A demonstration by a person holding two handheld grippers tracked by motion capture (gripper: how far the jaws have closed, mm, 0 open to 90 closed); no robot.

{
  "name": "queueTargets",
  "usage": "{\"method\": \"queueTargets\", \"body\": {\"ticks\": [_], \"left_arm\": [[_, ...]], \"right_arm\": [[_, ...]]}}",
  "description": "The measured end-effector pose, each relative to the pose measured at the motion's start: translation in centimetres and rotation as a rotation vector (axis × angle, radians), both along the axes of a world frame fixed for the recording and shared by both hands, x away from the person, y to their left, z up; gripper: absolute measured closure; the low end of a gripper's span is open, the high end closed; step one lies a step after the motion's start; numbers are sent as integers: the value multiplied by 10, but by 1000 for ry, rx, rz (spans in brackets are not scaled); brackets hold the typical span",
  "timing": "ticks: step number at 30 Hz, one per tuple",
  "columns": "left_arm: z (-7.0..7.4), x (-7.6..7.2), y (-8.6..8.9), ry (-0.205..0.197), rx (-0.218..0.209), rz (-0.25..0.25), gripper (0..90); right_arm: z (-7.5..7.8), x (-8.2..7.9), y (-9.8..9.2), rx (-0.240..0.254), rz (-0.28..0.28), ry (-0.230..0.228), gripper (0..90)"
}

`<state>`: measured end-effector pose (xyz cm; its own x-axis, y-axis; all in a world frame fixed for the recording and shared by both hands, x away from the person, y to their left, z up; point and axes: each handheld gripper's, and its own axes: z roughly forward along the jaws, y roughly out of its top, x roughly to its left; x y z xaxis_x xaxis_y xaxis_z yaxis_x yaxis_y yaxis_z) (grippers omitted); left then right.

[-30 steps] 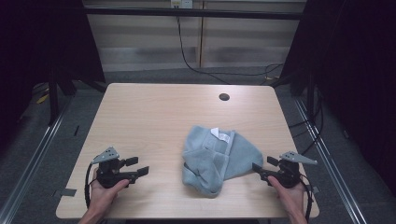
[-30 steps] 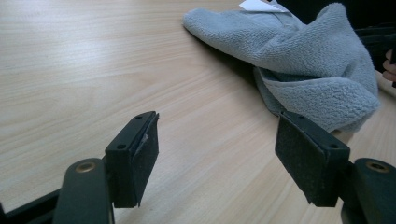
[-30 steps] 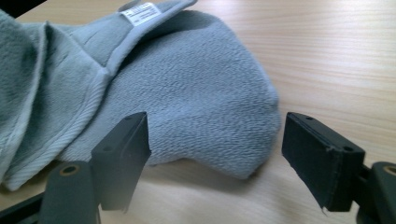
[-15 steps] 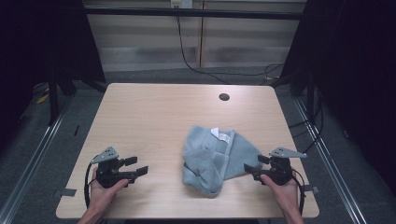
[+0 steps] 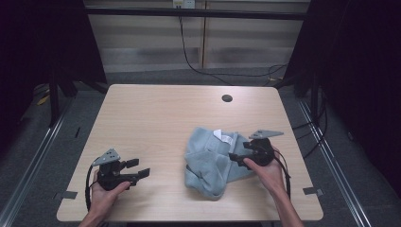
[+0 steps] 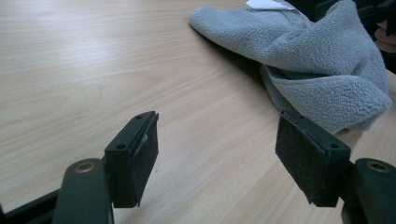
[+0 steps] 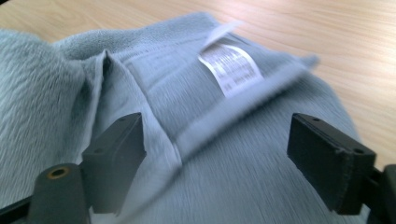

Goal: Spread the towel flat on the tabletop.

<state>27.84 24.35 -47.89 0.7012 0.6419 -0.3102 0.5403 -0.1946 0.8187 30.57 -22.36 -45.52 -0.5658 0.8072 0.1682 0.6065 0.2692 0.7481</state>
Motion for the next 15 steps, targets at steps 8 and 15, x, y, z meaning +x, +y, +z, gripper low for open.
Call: {"method": "queueTargets", "body": {"ticks": [8, 15], "left_arm": [[0, 0, 0, -2, 4, -4, 301], [0, 0, -2, -1, 3, -19, 301]], "right_arm": [[-17, 43, 28, -103, 24, 69, 142], [-34, 43, 41, -46, 58, 124, 264]]}}
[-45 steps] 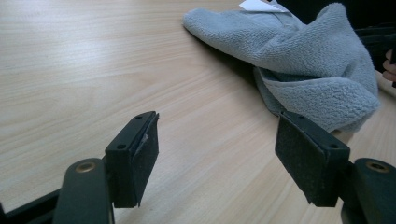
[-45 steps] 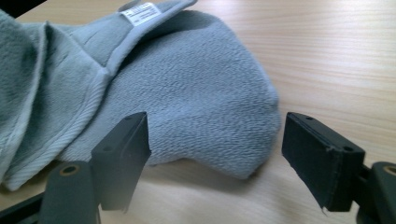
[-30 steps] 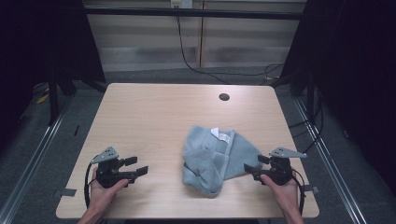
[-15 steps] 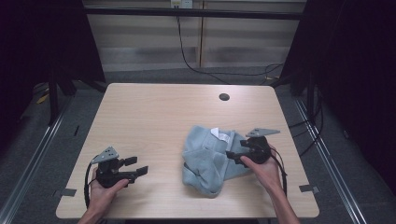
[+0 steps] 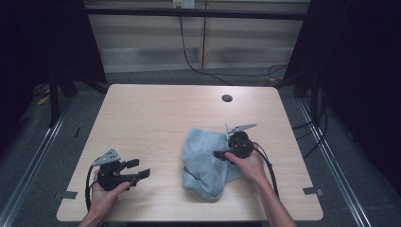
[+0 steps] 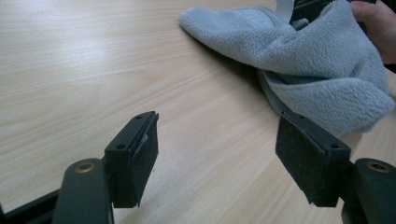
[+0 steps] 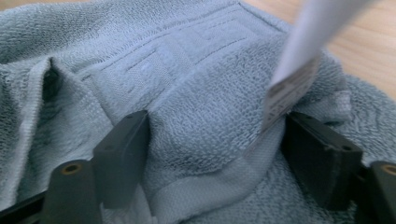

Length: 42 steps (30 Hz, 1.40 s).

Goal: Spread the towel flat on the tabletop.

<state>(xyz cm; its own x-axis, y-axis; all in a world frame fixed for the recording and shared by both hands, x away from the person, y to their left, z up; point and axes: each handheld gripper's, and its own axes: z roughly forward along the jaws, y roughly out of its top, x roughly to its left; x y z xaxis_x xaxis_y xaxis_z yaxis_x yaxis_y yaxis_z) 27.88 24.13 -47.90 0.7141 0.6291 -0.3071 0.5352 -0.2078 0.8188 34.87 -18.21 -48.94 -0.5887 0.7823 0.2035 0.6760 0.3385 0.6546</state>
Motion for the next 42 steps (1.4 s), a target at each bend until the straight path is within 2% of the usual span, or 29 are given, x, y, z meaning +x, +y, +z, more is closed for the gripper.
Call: {"method": "queueTargets", "body": {"ticks": [3, 5, 6, 7, 9, 12, 15, 16, 18, 20, 21, 22, 23, 25, 26, 27, 28, 30, 31, 32, 33, 34, 35, 36, 37, 38, 40, 42], "left_arm": [[0, 1, -2, -2, 3, -1, 301], [0, 0, -3, -5, 7, -7, 301], [0, 0, -3, -4, 9, -10, 301], [0, 1, -4, -2, 7, -19, 300], [-1, 1, -5, 3, 2, -19, 299], [-2, 3, -5, 11, -6, -19, 296], [-3, 5, -5, 20, -19, -16, 291], [-3, 6, -6, 20, -21, -15, 291], [-6, 10, -7, 40, -34, -9, 264], [-7, 11, -8, 45, -33, -8, 260], [-9, 13, -10, 56, -33, -5, 245], [-9, 13, -10, 56, -33, -5, 239], [-11, 17, -12, 73, -34, -16, 233], [-14, 21, -15, 112, -80, -25, 225], [-14, 21, -15, 112, -80, -25, 225], [-15, 23, -19, 115, -106, -48, 224], [-15, 23, -19, 115, -106, -48, 224], [-19, 25, -26, 150, -86, -79, 225], [-22, 25, -29, 175, -88, -106, 289], [-23, 25, -31, 180, -81, -136, 289], [-22, 21, -36, 151, -61, -201, 528], [-22, 21, -36, 151, -61, -201, 619], [-20, 17, -40, 127, -46, -230, 725], [-19, 15, -41, 127, -39, -235, 795], [-19, 15, -41, 127, -39, -235, 842], [-19, 14, -42, 119, -18, -230, 842], [-18, 14, -40, 112, -9, -218, 867], [-17, 15, -37, 107, -19, -205, 878]], "right_arm": [[-1, -4, 11, 5, 32, -8, 315], [1, -8, 28, 4, 70, -14, 416], [1, -8, 28, 4, 70, -14, 416], [2, -12, 43, 9, 112, -29, 502], [3, -14, 56, 17, 147, -37, 562], [4, -16, 69, 28, 181, -45, 582], [10, -20, 91, 64, 250, -70, 598], [10, -20, 91, 64, 250, -70, 598], [21, -22, 98, 95, 278, -91, 597], [25, -23, 100, 96, 283, -105, 603], [33, -26, 101, 103, 284, -129, 601], [37, -26, 100, 117, 284, -127, 602], [40, -27, 99, 130, 285, -130, 605], [45, -27, 96, 154, 274, -138, 607], [45, -27, 96, 154, 274, -138, 607], [46, -28, 93, 159, 278, -132, 600], [46, -28, 93, 159, 278, -132, 600], [45, -27, 91, 171, 274, -130, 589], [41, -27, 90, 178, 279, -117, 563], [41, -27, 90, 178, 279, -117, 563], [38, -27, 88, 165, 267, -117, 526], [36, -26, 87, 172, 256, -115, 500], [35, -26, 85, 183, 248, -110, 459], [35, -26, 82, 201, 246, -105, 417], [35, -26, 82, 201, 246, -105, 417], [36, -26, 78, 211, 243, -103, 397], [40, -28, 68, 205, 214, -121, 377], [44, -30, 45, 189, 161, -142, 419]]}}
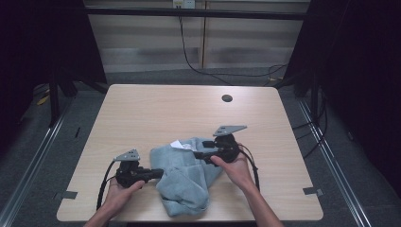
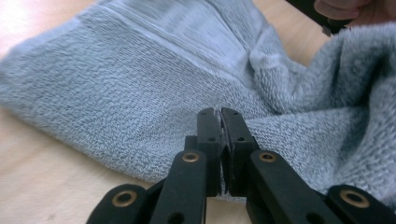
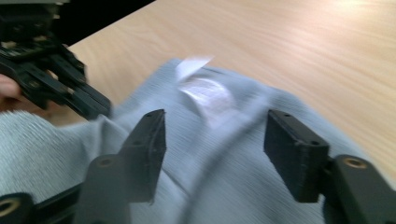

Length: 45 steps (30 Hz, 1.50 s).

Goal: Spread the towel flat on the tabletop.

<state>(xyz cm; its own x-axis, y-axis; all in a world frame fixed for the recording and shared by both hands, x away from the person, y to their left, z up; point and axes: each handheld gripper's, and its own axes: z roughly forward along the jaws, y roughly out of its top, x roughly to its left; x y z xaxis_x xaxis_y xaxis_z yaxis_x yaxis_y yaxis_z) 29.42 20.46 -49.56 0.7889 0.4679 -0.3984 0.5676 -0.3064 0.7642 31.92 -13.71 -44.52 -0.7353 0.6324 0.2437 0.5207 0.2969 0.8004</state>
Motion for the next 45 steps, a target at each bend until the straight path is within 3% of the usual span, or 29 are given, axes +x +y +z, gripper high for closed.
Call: {"method": "queueTargets", "body": {"ticks": [4, 5, 6, 7, 8, 10, 11, 12, 13, 14, 15, 16, 18, 21, 22, 23, 24, 30, 32, 33, 35, 37, 38, 39, 40, 41, 43, 44, 45], "left_arm": [[-1, 4, 4, 12, -2, 35, 876], [-4, 7, 3, 28, 6, 18, 827], [-4, 8, 1, 22, 29, 27, 762], [-4, 8, 1, 22, 29, 27, 660], [-4, 13, -4, 30, 50, 54, 560], [-3, 17, -9, 29, 53, 49, 451], [-1, 20, -13, 20, 51, 52, 451], [-1, 24, -17, 23, 35, 44, 388], [-1, 27, -24, 45, 0, 23, 322], [-1, 27, -24, 45, 0, 23, 310], [-2, 25, -32, 61, -9, -3, 295], [-2, 25, -32, 61, -9, -3, 291], [-4, 20, -38, 49, 35, -8, 325], [-2, 18, -37, 15, 57, -12, 611], [-1, 17, -34, -6, 52, -15, 721], [-1, 17, -34, -6, 52, -15, 756], [2, 17, -30, -14, 47, -12, 785], [14, 17, -14, -30, -7, 31, 801], [28, 17, 3, -66, -50, 76, 803], [28, 17, 3, -66, -50, 76, 803], [36, 17, 15, -73, -96, 101, 804], [49, 16, 24, -128, -108, 127, 812], [49, 16, 24, -128, -108, 127, 816], [58, 17, 26, -148, -136, 134, 818], [58, 17, 26, -148, -136, 134, 822], [70, 19, 25, -173, -161, 143, 825], [76, 20, 23, -194, -154, 143, 826], [83, 22, 21, -211, -155, 152, 827], [97, 27, 19, -238, -164, 153, 827]], "right_arm": [[-8, 1, -18, -59, -51, 14, 416], [-24, 2, -18, -101, -30, 67, 376], [-30, 3, -17, -123, -30, 78, 356], [-30, 3, -17, -123, -30, 78, 356], [-44, 4, -10, -133, -20, 89, 294], [-51, 3, -2, -152, -23, 81, 315], [-51, 3, -2, -152, -23, 81, 315], [-51, 2, 3, -189, -22, 65, 370], [-48, 0, 8, -194, -7, 52, 552], [-48, 0, 8, -194, -7, 52, 552], [-45, -1, 13, -208, 2, 48, 657], [-45, -1, 13, -208, 2, 48, 657], [-44, -2, 17, -194, 2, 44, 708], [-44, -2, 15, -166, 0, 47, 714], [-43, -3, 10, -128, -3, 56, 707], [-43, -3, 10, -128, -3, 56, 707], [-40, -4, 3, -93, -7, 57, 699], [-25, -6, -9, -59, -33, 27, 726], [-11, -6, -20, -36, -72, -5, 772], [-11, -6, -20, -36, -72, -5, 772], [1, -6, -29, -26, -97, -32, 801], [16, -5, -39, 0, -111, -55, 814], [16, -5, -39, 0, -111, -55, 814], [30, -4, -43, -17, -117, -81, 816], [30, -4, -43, -17, -117, -81, 816], [44, -1, -44, -20, -123, -111, 820], [51, 1, -43, -28, -125, -124, 821], [61, 4, -42, -42, -134, -148, 824], [85, 10, -43, -24, -149, -196, 830]]}}
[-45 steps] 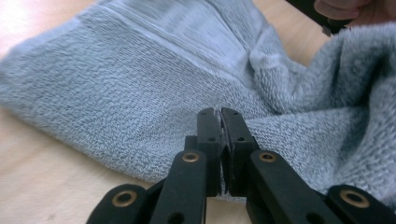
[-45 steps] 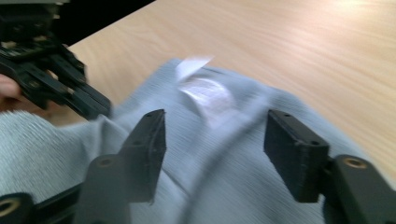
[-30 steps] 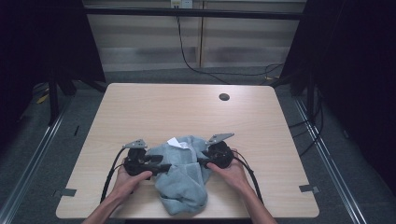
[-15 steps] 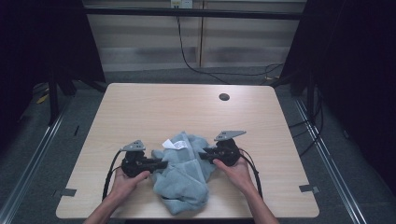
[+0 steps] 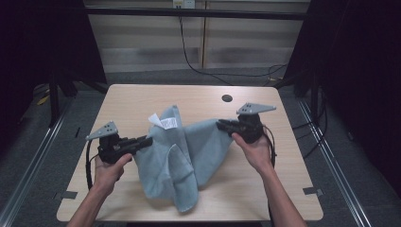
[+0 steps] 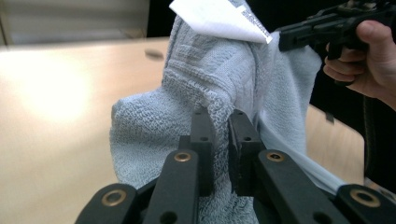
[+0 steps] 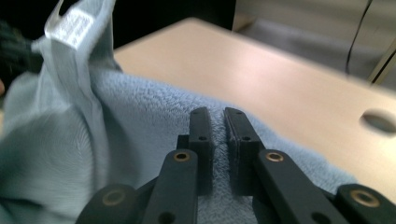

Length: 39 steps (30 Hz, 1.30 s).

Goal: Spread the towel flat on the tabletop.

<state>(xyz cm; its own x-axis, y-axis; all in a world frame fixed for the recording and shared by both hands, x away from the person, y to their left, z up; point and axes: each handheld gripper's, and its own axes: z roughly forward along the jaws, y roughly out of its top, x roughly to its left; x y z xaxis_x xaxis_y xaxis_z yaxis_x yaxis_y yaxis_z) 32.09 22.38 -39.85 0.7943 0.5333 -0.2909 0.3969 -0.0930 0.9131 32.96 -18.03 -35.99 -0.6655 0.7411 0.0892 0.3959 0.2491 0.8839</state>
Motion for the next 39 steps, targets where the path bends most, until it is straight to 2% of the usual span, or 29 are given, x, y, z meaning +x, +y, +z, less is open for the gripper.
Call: {"method": "queueTargets", "body": {"ticks": [2, 4, 5, 6, 7, 8, 9, 11, 13, 14, 15, 16, 17, 18, 19, 20, 21, 22, 23, 24, 25, 26, 28, 29, 32, 34, 35, 38, 39], "left_arm": [[8, 3, 0, -18, -7, 7, 827], [33, 9, -4, -71, -20, 27, 827], [33, 9, -4, -71, -20, 27, 827], [43, 11, -6, -96, -11, 39, 826], [52, 12, -7, -118, -10, 48, 825], [59, 13, -9, -139, -7, 53, 825], [67, 13, -11, -177, 24, 63, 824], [61, 12, -12, -161, 19, 40, 820], [54, 10, -12, -159, 39, 40, 818], [35, 4, -13, -124, 44, 14, 816], [35, 4, -13, -124, 44, 14, 814], [24, -1, -13, -112, 60, 1, 814], [0, -11, -14, -75, 93, -26, 809], [0, -11, -14, -75, 93, -26, 808], [-15, -17, -13, -47, 95, -38, 807], [-23, -20, -12, -27, 93, -47, 807], [-40, -27, -12, 9, 107, -69, 802], [-40, -27, -12, 9, 107, -69, 801], [-48, -31, -14, 35, 119, -83, 799], [-56, -38, -20, 44, 189, -126, 794], [-56, -38, -20, 44, 189, -126, 785], [-62, -44, -23, 54, 227, -151, 785], [-71, -52, -25, 88, 256, -182, 765], [-75, -58, -24, 102, 259, -191, 724], [-68, -58, -21, 82, 226, -199, 644], [-55, -56, -16, 59, 150, -180, 621], [-44, -48, -9, 43, 76, -148, 591], [-40, -36, -6, 36, 83, -96, 549], [-42, -26, -6, 51, 80, -64, 520]], "right_arm": [[8, 2, 0, 9, -6, -15, 833], [38, 10, -2, 51, -14, -71, 851], [38, 10, -2, 51, -14, -71, 851], [57, 13, -1, 66, -25, -115, 852], [66, 15, -1, 77, -27, -138, 853], [66, 15, -1, 77, -27, -138, 853], [77, 15, -2, 92, -38, -168, 853], [75, 12, -4, 101, -36, -168, 853], [59, 7, -6, 93, -26, -137, 853], [47, 3, -7, 92, -20, -113, 852], [47, 3, -7, 92, -20, -113, 852], [34, -2, -7, 83, -9, -90, 852], [4, -17, -9, 63, 2, -45, 851], [4, -17, -9, 63, 2, -45, 851], [-27, -37, -13, 63, 12, 6, 851], [-27, -37, -13, 63, 12, 6, 851], [-49, -51, -16, 63, 22, 57, 849], [-49, -51, -16, 63, 22, 57, 849], [-76, -69, -18, 50, 31, 111, 845], [-83, -76, -17, 30, 30, 124, 842], [-83, -76, -17, 30, 30, 124, 842], [-93, -84, -18, 18, 25, 135, 839], [-113, -98, -21, 22, 29, 189, 829], [-126, -104, -20, -16, 34, 233, 822], [-134, -106, -18, -44, 45, 259, 818], [-134, -107, -16, -59, 57, 261, 792], [-133, -107, -15, -60, 66, 267, 762], [-133, -109, -15, -62, 81, 275, 706], [-127, -112, -18, -48, 102, 266, 628]]}}
